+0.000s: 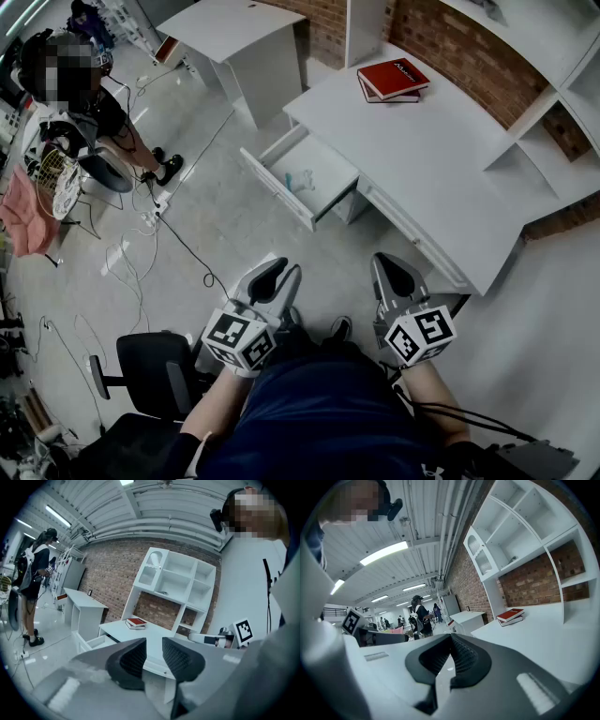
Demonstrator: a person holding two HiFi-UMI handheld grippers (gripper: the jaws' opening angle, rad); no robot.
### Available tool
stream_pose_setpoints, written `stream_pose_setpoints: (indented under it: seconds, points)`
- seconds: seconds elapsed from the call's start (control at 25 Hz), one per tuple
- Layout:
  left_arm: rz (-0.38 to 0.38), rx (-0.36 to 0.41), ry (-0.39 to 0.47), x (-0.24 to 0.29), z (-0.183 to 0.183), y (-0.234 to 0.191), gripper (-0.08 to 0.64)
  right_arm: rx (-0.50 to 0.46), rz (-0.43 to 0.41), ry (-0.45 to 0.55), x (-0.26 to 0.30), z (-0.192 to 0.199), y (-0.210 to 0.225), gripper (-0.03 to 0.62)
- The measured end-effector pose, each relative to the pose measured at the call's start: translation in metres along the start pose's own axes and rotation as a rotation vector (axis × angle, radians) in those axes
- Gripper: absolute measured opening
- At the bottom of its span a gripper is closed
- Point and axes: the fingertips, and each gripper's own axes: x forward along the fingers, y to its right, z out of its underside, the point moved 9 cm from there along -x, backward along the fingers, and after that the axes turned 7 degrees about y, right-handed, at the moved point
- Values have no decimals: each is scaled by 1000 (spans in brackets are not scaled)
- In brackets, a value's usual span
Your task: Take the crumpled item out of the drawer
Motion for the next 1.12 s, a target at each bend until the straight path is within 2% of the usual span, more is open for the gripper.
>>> stream_pose_setpoints:
  seconds: [0.12, 0.32, 0.56, 0.88, 1.12]
  points:
    - [18, -15, -13, -13, -3, -14, 115, -13, 33, 0, 0, 0, -17, 2]
    - [75, 22, -6, -31, -22, -47, 115, -17, 113, -2, 16, 10, -46, 2]
    - [6, -47, -33, -62, -16, -118, 115, -40, 150, -47, 42, 27, -78, 2]
    - [40, -46, -4, -72, -30, -138, 115, -49, 202, -18, 58, 18, -94, 3]
    - [41, 11, -29, -81, -32, -160, 115, -69, 239, -18, 67, 21, -100, 3]
